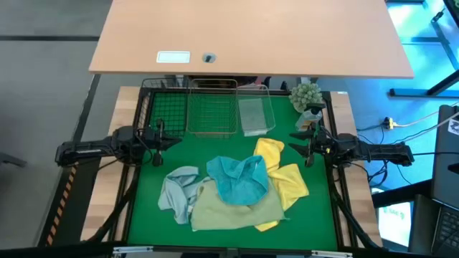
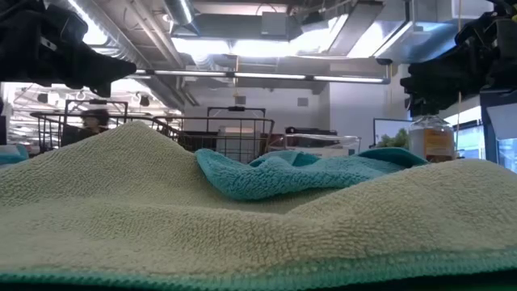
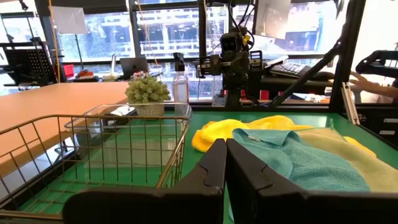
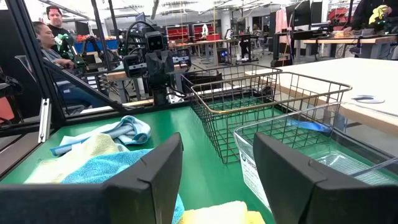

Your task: Sort microfiber towel by color & place in baskets

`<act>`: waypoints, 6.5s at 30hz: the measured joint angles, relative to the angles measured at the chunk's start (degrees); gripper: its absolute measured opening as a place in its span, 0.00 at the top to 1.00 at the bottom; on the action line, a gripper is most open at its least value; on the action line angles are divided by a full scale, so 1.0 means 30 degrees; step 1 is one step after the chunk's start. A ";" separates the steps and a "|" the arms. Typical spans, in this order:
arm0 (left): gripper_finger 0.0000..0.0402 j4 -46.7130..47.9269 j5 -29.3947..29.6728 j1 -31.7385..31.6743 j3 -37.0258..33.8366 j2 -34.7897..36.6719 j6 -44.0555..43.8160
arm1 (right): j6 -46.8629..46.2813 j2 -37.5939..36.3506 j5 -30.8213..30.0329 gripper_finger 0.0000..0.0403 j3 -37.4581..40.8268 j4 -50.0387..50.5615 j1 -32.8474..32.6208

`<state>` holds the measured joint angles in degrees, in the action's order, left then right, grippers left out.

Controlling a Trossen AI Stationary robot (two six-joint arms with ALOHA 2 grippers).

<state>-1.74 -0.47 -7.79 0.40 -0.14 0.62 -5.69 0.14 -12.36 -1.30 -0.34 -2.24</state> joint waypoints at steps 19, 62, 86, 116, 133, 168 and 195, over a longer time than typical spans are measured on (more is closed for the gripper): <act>0.99 0.0000 -0.0006 -0.0007 0.0004 -0.0003 -0.0003 | 0.0000 0.0000 0.0003 0.51 0.0001 0.0001 0.0000; 0.59 -0.1521 0.3047 0.0000 0.0007 -0.0058 -0.2192 | -0.0007 -0.0001 0.0320 0.51 0.0031 -0.0872 0.0000; 0.57 0.5358 0.0817 0.3827 0.4303 -0.8231 -0.3162 | -0.1129 -0.0004 0.0327 0.51 0.0023 -0.1427 0.0000; 0.57 -0.1442 0.1952 0.6127 0.4335 -1.9970 -0.5595 | -0.1151 -0.0007 0.0342 0.51 0.0009 -0.1427 0.0000; 0.78 -0.2715 0.0864 0.6127 0.4335 -2.2823 -0.5707 | -0.1144 -0.0007 0.0349 0.51 -0.0006 -0.1412 0.0000; 1.00 0.5597 -0.0138 -0.0489 2.3106 -2.1740 0.1781 | -0.1137 0.0000 0.0387 0.51 -0.0006 -0.1347 0.0000; 1.00 -0.1415 0.0043 -0.9024 2.6448 -2.2810 0.1650 | -0.1016 0.0000 -0.0205 0.51 -0.0006 -0.1221 0.0000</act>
<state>-5.98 -0.34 -34.86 79.75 -68.58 5.57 -8.74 0.14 -12.97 -1.32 -4.00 -2.24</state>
